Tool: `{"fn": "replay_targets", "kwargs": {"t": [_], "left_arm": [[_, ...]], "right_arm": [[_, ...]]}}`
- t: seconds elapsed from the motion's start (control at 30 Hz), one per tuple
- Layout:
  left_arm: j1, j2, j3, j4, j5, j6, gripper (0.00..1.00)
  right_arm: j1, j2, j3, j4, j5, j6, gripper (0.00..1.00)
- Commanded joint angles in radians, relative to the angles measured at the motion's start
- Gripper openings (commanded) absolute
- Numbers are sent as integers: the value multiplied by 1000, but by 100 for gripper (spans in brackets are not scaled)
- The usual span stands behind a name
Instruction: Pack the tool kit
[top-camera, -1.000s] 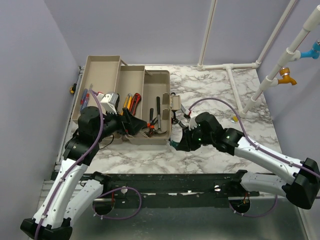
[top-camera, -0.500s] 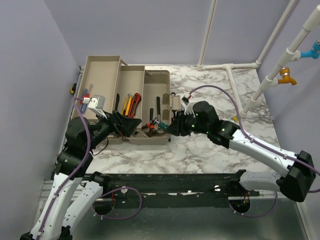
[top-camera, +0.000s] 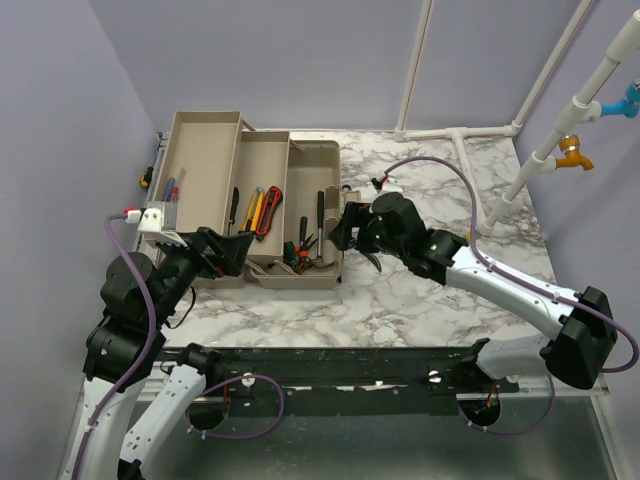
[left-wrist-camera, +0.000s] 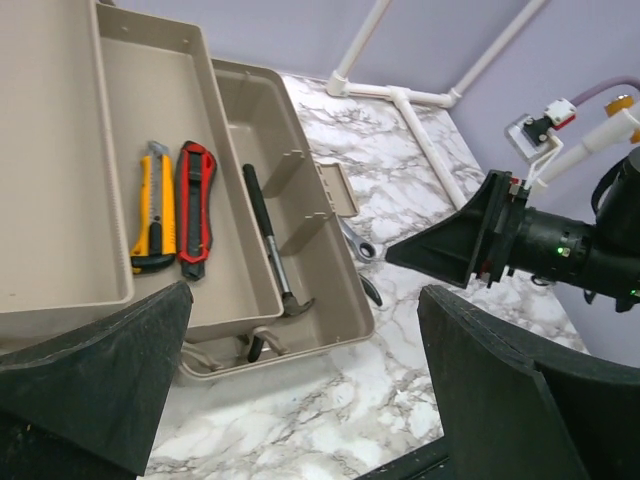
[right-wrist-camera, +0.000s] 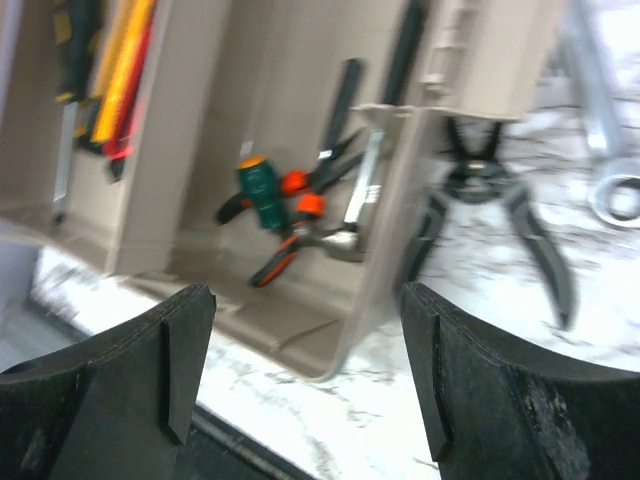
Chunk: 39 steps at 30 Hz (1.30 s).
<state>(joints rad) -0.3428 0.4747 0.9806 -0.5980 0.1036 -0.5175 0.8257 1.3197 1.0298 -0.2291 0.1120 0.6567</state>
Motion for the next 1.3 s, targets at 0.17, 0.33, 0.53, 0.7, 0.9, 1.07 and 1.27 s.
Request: {"fn": "replay_targets", "kwargs": {"t": [0.17,0.33,0.53,0.7,0.9,1.07,1.27], "left_arm": [[-5,-23,27,-85,-76,65,99],[-5,-20,42,-109,-91,76,99],[-5,-62,58,-141,-166,96,99],[-5,-72,79,-175,-214,128,99],[-5,-79,107,-220,-295,159,99],[-5,-87,119,-243,-328,178,99],[-5,-78,123,-287,-422,207,99]], "right_arm": [[-24,-64,-37,-272,405,-52,81],[-87,-86,-96,-301,407,-39,79],[-129,-135,-152,-159,145,-120,74],[-124,-43,-106,-39,-178,-142,76],[-49,151,36,-41,-144,-114,76],[-46,290,124,-119,64,-27,71],[-50,290,93,-176,318,56,39]]}}
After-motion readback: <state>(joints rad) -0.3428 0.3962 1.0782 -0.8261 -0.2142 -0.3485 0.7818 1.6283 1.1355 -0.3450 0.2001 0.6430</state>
